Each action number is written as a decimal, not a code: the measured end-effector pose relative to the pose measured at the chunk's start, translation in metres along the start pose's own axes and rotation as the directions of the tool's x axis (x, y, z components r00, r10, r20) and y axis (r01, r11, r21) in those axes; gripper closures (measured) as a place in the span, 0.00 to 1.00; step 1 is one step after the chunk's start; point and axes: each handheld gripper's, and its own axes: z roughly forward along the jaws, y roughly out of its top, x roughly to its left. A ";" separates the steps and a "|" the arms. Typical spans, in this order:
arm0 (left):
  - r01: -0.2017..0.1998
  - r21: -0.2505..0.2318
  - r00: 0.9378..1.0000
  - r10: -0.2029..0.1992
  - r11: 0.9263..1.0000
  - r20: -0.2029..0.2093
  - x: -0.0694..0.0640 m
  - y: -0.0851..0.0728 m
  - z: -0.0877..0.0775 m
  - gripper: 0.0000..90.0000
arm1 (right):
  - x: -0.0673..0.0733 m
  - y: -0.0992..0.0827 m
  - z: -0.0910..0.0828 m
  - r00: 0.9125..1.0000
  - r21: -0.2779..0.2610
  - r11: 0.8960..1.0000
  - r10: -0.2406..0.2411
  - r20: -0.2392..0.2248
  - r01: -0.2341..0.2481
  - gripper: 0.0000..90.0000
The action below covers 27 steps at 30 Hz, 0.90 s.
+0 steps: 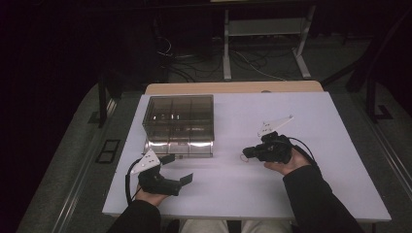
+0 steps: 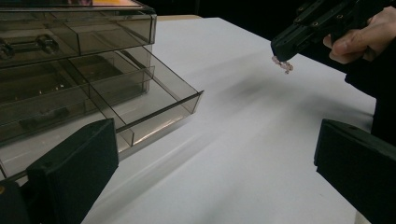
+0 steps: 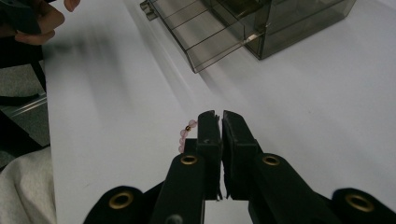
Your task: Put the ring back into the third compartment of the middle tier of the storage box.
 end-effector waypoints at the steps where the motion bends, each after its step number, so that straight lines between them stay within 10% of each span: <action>1: 0.001 -0.002 1.000 -0.001 1.000 -0.001 0.000 0.000 0.000 0.00 | 0.000 0.001 0.000 1.000 0.003 1.000 0.002 -0.001 -0.002 0.95; 27: 0.007 -0.010 1.000 -0.007 1.000 -0.001 0.001 0.000 -0.001 0.00 | 0.007 0.029 0.018 0.999 0.007 0.999 -0.039 -0.028 0.039 0.95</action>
